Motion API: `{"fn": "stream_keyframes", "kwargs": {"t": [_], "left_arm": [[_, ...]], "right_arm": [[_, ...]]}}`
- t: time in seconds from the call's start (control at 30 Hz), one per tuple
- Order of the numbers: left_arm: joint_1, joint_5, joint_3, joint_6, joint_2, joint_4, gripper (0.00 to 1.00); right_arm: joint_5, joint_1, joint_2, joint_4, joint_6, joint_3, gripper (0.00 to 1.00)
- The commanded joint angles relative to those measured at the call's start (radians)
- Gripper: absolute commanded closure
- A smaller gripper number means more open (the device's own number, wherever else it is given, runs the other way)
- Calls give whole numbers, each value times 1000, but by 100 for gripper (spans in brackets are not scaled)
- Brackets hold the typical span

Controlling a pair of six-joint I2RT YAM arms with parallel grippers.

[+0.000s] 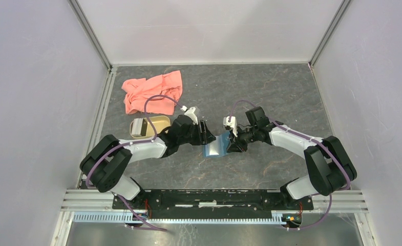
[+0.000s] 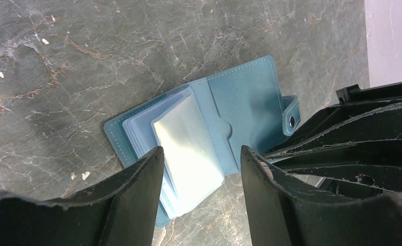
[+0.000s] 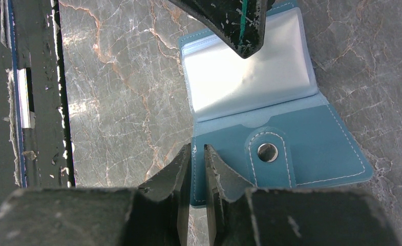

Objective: Put the credit cards into the card holder
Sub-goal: Open the card holder at the center of the board.

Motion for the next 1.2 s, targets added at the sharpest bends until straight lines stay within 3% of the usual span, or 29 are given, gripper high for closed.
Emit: {"fn": "stream_keyframes", "kwargs": {"t": [0.0, 0.47, 0.8, 1.17], "left_arm": [[3, -20, 42, 52, -16, -5, 37], [4, -26, 77, 73, 84, -5, 37], [3, 24, 61, 45, 55, 34, 39], [4, 152, 25, -52, 77, 197, 39]], "right_arm": [[-21, 2, 3, 1, -11, 11, 79], [-22, 3, 5, 1, -13, 12, 79], [-25, 3, 7, 0, -15, 12, 80], [-25, 3, 3, -5, -17, 14, 79]]}}
